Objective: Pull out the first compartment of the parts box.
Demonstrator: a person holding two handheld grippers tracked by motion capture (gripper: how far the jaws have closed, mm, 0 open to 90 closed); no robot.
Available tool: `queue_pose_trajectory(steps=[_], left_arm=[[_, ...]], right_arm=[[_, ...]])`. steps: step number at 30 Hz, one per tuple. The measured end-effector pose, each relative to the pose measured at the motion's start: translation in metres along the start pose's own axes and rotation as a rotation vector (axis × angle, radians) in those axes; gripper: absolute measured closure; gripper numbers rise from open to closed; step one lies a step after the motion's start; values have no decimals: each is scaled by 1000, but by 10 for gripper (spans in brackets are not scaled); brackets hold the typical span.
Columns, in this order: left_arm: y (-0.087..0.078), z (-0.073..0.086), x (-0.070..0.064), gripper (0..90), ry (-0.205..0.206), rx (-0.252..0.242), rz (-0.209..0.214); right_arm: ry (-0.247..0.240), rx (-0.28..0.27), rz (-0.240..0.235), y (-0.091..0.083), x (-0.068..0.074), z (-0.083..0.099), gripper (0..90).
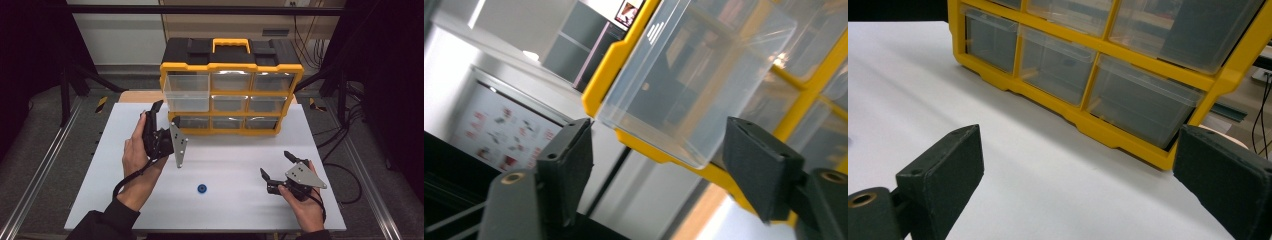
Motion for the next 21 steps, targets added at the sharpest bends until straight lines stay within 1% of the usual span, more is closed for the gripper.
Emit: queue_pose_trajectory(steps=[3,5,7,11,14,16,18,19,21], left_arm=[[-1,3,-2,217,-67,-13,36],[0,4,-3,190,-96,-9,65],[0,6,-5,173,-144,-22,96],[-1,9,-8,128,-193,-13,143],[-3,12,-10,117,-264,-29,179],[-2,13,-12,99,-278,-24,208],[-2,14,-12,98,-305,-32,218],[-2,14,-12,96,-311,-30,222],[-2,16,-13,90,-327,-23,243]], right_arm=[[0,0,0,0,0,0,63],[3,1,-2,0,0,0,63],[3,-1,0,-1,0,0,63],[5,1,-1,-1,0,0,62],[2,-1,-1,0,0,0,62],[3,-6,1,0,-1,0,63],[4,-7,3,-1,-1,0,62],[5,-6,4,-1,-1,0,63],[7,-8,3,-1,-1,-1,63]])
Point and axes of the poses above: each handheld gripper's, and its own axes: y roughly forward along the jaws, z roughly out of its underside, x roughly to its left, the point moved 2 cm from there along y, roughly forward along the jaws, and after that the axes turned 9 degrees about z, right-handed, at the moved point
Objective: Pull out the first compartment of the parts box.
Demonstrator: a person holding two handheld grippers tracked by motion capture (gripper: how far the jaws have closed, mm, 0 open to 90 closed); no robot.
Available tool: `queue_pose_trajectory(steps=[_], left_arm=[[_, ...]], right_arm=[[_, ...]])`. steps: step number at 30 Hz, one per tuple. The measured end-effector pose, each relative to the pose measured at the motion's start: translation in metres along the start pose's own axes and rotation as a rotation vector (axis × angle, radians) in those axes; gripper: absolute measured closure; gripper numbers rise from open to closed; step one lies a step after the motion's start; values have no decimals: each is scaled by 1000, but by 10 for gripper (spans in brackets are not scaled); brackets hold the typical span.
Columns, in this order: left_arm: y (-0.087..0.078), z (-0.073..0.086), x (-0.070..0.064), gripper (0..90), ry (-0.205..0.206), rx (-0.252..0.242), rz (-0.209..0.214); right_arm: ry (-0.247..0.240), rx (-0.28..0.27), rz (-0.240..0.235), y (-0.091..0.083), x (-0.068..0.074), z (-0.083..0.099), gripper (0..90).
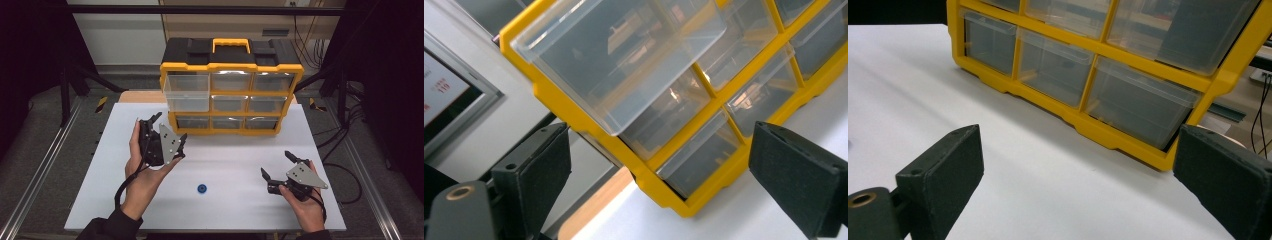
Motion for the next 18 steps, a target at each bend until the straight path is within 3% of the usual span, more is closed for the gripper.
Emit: queue_pose_trajectory(steps=[13,18], left_arm=[[-6,7,4,62,-114,-5,82],[-7,8,4,58,-132,3,112]], right_arm=[[-2,-3,-2,0,0,-1,61],[-2,-3,-1,0,0,-1,60]])
Point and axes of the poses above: each handheld gripper's, and its own axes: y roughly forward along the jaws, z roughly out of its underside, x roughly to its left, the point moved 2 cm from there along y, roughly forward along the jaws, and after that the axes turned 9 degrees about z, right-handed, at the moved point
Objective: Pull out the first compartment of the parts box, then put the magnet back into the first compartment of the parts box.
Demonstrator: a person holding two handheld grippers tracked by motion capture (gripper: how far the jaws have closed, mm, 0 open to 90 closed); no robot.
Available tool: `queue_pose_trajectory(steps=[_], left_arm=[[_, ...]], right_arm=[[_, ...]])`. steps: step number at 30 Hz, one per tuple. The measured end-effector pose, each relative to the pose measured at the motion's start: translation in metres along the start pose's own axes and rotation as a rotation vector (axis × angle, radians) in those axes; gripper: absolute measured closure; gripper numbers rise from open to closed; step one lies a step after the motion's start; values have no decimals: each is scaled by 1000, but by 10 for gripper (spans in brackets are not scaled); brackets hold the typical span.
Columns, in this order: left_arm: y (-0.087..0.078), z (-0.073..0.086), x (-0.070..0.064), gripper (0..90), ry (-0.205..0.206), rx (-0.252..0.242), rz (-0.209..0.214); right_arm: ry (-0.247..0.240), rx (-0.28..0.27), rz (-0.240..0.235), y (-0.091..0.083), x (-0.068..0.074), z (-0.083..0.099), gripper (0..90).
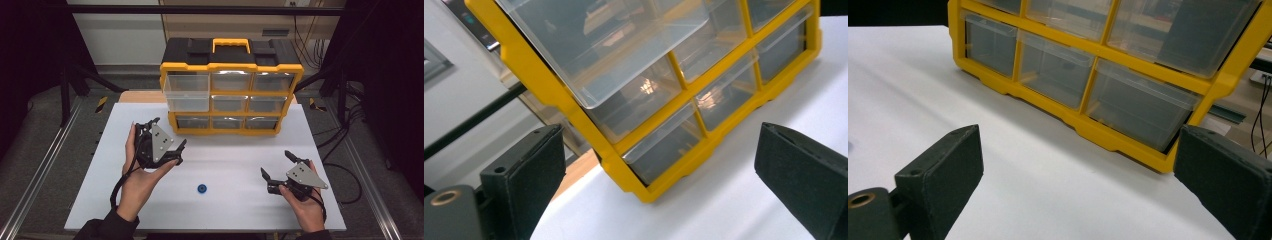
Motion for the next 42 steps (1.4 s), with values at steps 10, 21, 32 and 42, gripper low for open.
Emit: queue_pose_trajectory(steps=[10,21,32,42], left_arm=[[-4,8,1,54,-32,37,56],[-1,18,0,67,-107,108,188],[3,19,-9,81,-165,157,286],[11,17,-27,81,-161,167,344]], right_arm=[[-7,-9,-1,0,2,-2,58],[-9,-4,-1,1,2,-2,57],[-4,0,3,0,1,-1,56],[-8,1,1,1,1,-1,55]])
Point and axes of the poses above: each handheld gripper's, and its own axes: y roughly forward along the jaws, z roughly out of its underside, x roughly to its left, the point moved 2 cm from there along y, roughly forward along the jaws, and after that the axes turned 9 degrees about z, right-handed, at the moved point
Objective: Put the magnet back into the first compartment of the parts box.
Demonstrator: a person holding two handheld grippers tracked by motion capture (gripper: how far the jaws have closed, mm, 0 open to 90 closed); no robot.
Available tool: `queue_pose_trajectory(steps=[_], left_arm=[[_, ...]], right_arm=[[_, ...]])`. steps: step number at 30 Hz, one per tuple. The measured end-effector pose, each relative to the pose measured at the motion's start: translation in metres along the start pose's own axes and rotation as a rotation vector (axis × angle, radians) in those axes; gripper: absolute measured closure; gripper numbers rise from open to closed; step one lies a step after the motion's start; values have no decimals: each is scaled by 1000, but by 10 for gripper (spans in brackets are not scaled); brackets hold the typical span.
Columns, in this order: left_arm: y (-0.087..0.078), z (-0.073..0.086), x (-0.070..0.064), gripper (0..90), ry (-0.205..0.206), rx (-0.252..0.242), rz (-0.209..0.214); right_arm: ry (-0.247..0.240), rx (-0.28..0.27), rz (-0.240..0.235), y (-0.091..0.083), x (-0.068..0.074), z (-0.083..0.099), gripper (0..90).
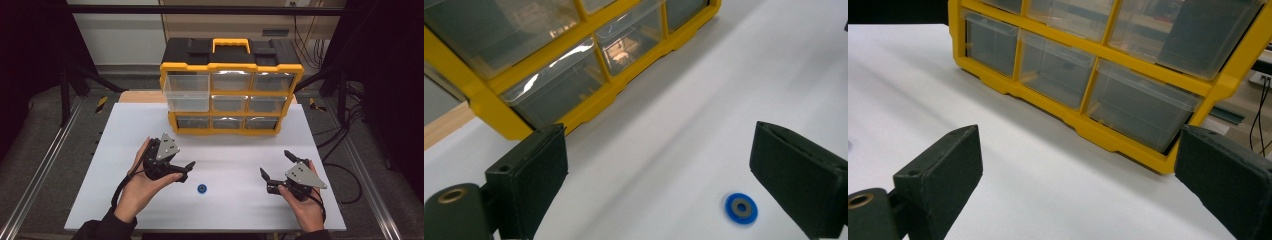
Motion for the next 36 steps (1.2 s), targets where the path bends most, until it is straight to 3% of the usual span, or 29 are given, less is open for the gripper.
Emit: queue_pose_trajectory(steps=[6,10,21,36], left_arm=[[9,2,-9,77,8,22,46],[16,4,-12,74,-10,14,77],[35,12,-19,77,-35,55,145],[60,25,-28,56,-39,145,173]], right_arm=[[1,0,-2,0,1,0,55],[2,3,-3,0,0,0,54],[-6,-1,-8,1,1,0,53],[-8,4,-9,1,2,0,53]])
Point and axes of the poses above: each handheld gripper's, and its own axes: y roughly forward along the jaws, z roughly out of its underside, x roughly to its left, the point moved 2 cm from there along y, roughly forward along the jaws, and after that the axes turned 9 degrees about z, right-handed, at the moved point
